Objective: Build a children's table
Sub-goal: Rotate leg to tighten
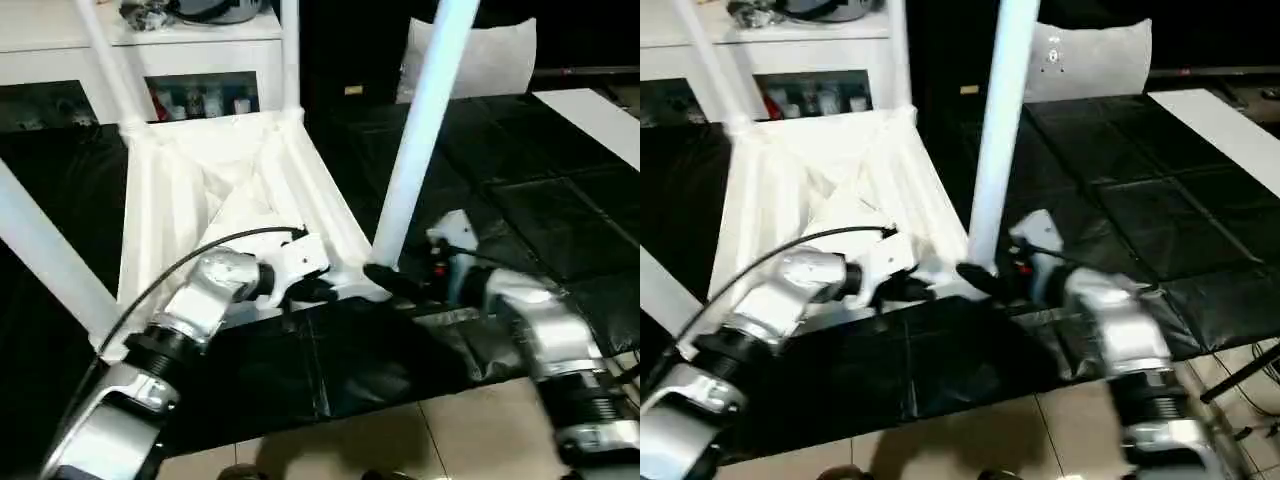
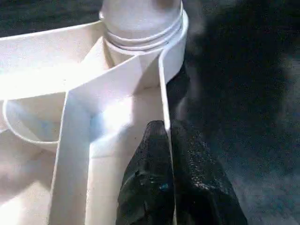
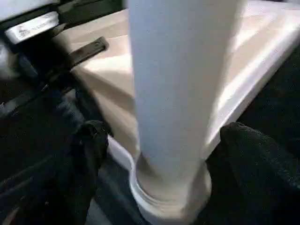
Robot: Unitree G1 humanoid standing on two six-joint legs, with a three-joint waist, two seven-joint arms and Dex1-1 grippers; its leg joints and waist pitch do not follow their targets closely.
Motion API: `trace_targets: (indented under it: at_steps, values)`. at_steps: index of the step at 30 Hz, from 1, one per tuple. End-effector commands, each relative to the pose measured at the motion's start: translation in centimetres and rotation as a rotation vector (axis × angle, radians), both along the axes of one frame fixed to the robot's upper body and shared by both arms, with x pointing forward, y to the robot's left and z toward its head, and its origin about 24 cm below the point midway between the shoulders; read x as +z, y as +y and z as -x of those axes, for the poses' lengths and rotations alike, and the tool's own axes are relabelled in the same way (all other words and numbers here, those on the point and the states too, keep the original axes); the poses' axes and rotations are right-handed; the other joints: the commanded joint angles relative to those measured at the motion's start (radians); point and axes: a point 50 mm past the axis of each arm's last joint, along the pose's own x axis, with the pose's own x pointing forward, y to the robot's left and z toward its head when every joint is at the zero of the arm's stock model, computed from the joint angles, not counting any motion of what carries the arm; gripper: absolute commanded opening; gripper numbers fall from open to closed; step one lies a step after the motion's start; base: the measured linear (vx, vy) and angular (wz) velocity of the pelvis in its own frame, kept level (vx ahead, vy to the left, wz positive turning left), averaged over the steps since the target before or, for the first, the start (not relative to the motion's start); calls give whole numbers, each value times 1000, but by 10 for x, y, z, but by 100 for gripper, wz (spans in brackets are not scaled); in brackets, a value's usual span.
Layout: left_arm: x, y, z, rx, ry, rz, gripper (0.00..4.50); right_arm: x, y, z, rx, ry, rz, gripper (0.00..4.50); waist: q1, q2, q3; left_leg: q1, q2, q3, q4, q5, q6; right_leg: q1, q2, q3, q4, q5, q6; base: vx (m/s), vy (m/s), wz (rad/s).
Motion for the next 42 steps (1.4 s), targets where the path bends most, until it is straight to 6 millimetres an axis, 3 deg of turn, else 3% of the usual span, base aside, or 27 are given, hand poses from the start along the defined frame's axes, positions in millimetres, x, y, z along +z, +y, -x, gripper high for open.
trace_targets:
  at_steps: [1,5,6,7,8,9,12,20,28,33,37,38,41,42]
  values:
    - [10,-10,7,-177,-24,2,0,3,2,5,99,14,9,448,2,2,-78,6,24,3,-64,-195,79,66,-61,51,-66,-327,-152,0,0,0]
    - [11,-6,11,-263,-6,-28,0,6,2,6,196,20,32,448,13,3,-80,7,27,4,-64,-192,74,65,-62,51,-60,-305,-170,0,0,0]
    - [11,-4,13,-287,7,-33,0,7,2,6,224,27,30,422,14,3,-79,7,28,3,-64,-192,72,64,-62,51,-60,-305,-172,0,0,0]
    - [12,-4,14,-303,12,-37,0,8,4,6,243,39,24,415,19,-2,-79,9,28,4,-65,-194,71,64,-63,51,-60,-310,-173,0,0,0]
    - [13,-5,14,-318,12,-37,0,8,5,7,262,55,17,414,23,1,-80,10,29,4,-65,-194,70,63,-63,51,-59,-311,-175,0,0,0]
    - [13,-5,15,-329,13,-33,0,9,6,8,287,73,7,404,24,-5,-78,10,30,6,-65,-195,71,62,-63,52,-60,-314,-175,0,0,0]
    - [14,-6,15,-339,16,-24,0,8,10,12,338,108,-3,372,30,-3,-80,9,29,6,-64,-192,67,64,-65,52,-57,-314,-174,0,0,0]
    - [14,-6,14,-339,21,-23,0,3,14,16,396,181,-21,303,28,-5,-80,5,26,4,-64,-186,59,66,-66,50,-61,-348,-148,0,0,0]
    - [13,-4,14,-323,34,-19,0,3,13,18,408,223,-47,241,29,-3,-81,4,27,4,-64,-177,60,65,-64,50,-58,-319,-160,0,0,0]
    - [16,-9,11,-231,55,60,0,2,19,14,301,206,-90,225,29,-4,-78,4,25,4,-65,-182,51,66,-66,49,-62,-354,-150,0,0,0]
    - [14,-19,0,-53,40,81,0,-11,33,-5,1,172,-64,217,13,-9,-71,5,16,2,-67,-213,23,63,-66,40,-77,-474,-99,0,0,0]
    - [14,-23,-3,-7,33,88,0,-13,37,-10,-72,173,-54,214,-4,-6,-68,6,11,-2,-67,-241,8,64,-66,30,-91,-557,-58,0,0,0]
    - [15,-30,-9,80,21,111,0,-16,44,-19,-197,169,-33,209,-31,-8,-69,2,4,-5,-63,-255,11,67,-64,21,-103,-596,-28,0,0,0]
    - [18,-38,-14,155,7,137,0,-14,51,-29,-324,144,-54,209,-40,-6,-69,0,1,-5,-61,-252,14,66,-63,18,-106,-598,-22,0,0,0]
